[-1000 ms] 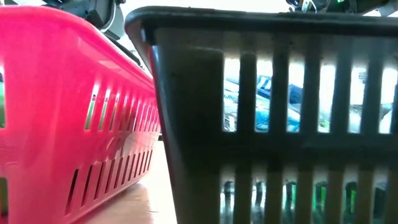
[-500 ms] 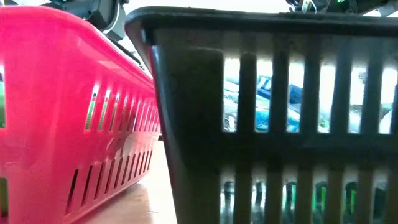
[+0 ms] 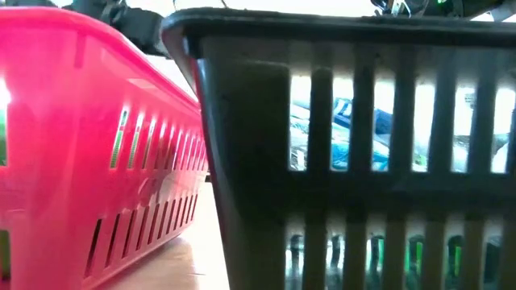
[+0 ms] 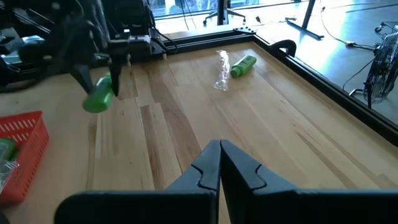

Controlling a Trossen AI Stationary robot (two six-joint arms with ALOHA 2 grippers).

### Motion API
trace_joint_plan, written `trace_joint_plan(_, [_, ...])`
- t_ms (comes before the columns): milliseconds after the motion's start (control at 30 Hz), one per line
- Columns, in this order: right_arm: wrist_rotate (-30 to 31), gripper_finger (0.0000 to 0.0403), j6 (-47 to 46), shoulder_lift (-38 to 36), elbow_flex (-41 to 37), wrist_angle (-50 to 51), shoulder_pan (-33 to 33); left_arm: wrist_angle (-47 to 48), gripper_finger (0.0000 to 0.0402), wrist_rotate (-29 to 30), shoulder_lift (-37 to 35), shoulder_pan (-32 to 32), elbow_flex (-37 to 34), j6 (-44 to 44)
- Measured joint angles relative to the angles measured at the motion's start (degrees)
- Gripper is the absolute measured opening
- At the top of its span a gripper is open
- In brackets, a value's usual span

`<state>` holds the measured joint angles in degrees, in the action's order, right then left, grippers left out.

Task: Pick & Place Travel size toiletries
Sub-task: Put the bottom green shampoo bottle into the red bin

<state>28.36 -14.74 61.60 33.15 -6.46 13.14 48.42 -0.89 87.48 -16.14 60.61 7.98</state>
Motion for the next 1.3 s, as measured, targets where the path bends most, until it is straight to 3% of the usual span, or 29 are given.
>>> trace_joint_plan(300, [0.0,0.0002,0.0,0.0,0.0,0.3,0.0,1.8,0.0177,-0.1,-0.1,-0.1,7.0,5.0])
trace_joint_plan(767, [-0.1,0.0002,-0.2,0.0,0.0,2.0,0.0,-8.9,0.0177,0.1,-0.1,-7.3,7.6,16.9])
trace_joint_plan(1300, [-0.3,0.0002,-0.4,0.0,0.0,2.0,0.0,-18.9,0.0177,9.8,0.6,-17.6,7.6,20.4])
